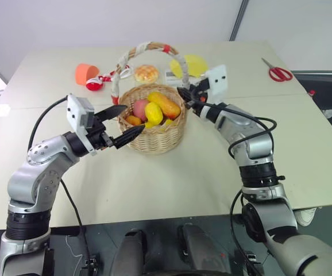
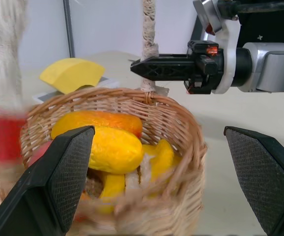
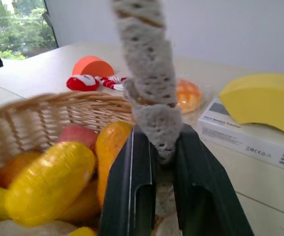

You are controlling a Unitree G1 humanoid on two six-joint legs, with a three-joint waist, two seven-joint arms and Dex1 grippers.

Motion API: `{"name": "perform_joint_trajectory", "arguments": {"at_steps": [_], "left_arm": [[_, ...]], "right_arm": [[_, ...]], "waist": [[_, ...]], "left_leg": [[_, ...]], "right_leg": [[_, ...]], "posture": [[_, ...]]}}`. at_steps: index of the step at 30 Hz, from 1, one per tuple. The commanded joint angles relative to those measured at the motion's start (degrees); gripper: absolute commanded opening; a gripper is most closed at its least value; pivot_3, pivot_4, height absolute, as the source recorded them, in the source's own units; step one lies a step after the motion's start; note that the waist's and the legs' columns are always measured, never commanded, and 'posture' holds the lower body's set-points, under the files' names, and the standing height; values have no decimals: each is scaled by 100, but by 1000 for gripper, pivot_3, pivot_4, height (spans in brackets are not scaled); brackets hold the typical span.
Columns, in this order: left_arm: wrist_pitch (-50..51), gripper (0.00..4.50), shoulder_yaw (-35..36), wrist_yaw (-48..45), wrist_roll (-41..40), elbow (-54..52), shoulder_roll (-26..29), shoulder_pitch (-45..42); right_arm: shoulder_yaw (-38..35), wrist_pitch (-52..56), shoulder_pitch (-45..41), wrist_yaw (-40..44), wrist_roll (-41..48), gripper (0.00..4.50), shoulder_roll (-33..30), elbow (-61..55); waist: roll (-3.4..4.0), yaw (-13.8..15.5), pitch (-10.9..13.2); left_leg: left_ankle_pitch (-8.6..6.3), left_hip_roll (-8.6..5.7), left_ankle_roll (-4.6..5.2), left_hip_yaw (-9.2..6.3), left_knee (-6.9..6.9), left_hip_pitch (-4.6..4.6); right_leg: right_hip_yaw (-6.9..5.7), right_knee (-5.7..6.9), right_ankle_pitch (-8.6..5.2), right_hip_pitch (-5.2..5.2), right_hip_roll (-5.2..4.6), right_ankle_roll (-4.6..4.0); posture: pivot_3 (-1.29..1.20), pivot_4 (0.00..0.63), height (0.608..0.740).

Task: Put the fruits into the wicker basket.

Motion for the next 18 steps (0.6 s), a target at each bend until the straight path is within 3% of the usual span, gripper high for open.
{"name": "perform_joint_trajectory", "arguments": {"at_steps": [1, 7, 12, 18], "left_arm": [[-43, 4500, 98, 12, -125, -227, -3, -38], [-48, 4500, -18, -36, -107, -108, -74, -214], [-92, 4500, -162, -133, -29, 68, -171, -357], [-256, 4500, -386, -236, 168, 406, -342, -602]], "right_arm": [[-205, -147, 8, -110, 54, 54, -51, -444], [-1124, -289, 405, -544, -116, 54, -984, -884], [-1942, -499, 710, -983, -302, 54, -1774, -466], [-2293, -762, 796, -1228, -250, 54, -1895, 181]], "waist": [[0, 3, 0], [1, 102, 1], [1, 108, 1], [3, -25, 1]], "left_leg": [[0, 1, 0, 0, 0, 0], [0, -7, 0, 2, 2, -8], [0, -15, 1, 4, 3, -18], [0, -10, 1, 20, -1, 3]], "right_leg": [[0, 0, 0, 0, 2, 0], [-2, -2, 0, -1, -3, 0], [-5, -13, -1, -2, -10, 1], [12, -4, 0, -2, 16, 1]], "posture": [[0, 150, 740], [0, 150, 740], [0, 150, 740], [0, 150, 740]]}}
